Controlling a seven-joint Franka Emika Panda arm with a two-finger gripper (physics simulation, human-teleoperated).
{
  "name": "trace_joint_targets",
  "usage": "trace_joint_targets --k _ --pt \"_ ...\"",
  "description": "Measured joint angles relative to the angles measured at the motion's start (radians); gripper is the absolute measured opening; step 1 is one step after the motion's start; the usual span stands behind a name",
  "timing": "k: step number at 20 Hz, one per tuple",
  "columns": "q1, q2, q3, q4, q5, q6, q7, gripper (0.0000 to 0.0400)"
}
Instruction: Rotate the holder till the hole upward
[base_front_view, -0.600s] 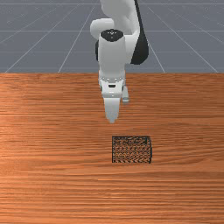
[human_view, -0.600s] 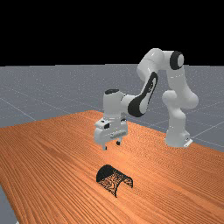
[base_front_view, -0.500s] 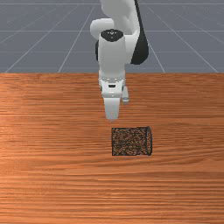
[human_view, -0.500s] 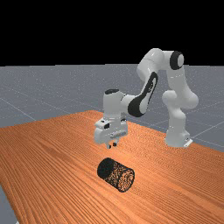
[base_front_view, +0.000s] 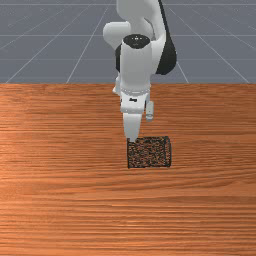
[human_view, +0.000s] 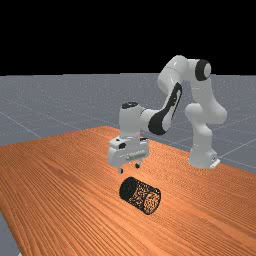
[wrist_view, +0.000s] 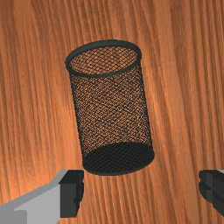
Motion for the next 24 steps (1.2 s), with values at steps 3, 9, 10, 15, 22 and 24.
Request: trace_joint_targets --k 3,9,10,15,22,24 --pt "0.123 0.037 0.025 0.062 -0.014 -0.026 0.214 0.0398" --pt "0.233 0.097 0.058 0.160 -0.033 -0.064 0.328 0.0400" --pt "0.248 0.108 0.065 0.179 -0.036 -0.071 0.335 0.0400" --pt "0.272 0.195 0.090 0.270 -0.030 -0.118 0.319 0.0400" --pt "0.273 0.333 0.086 0.289 -0.036 -0.015 0.318 0.0400" --pt "0.267 0.340 0.088 0.282 -0.034 -0.013 0.307 0.0400"
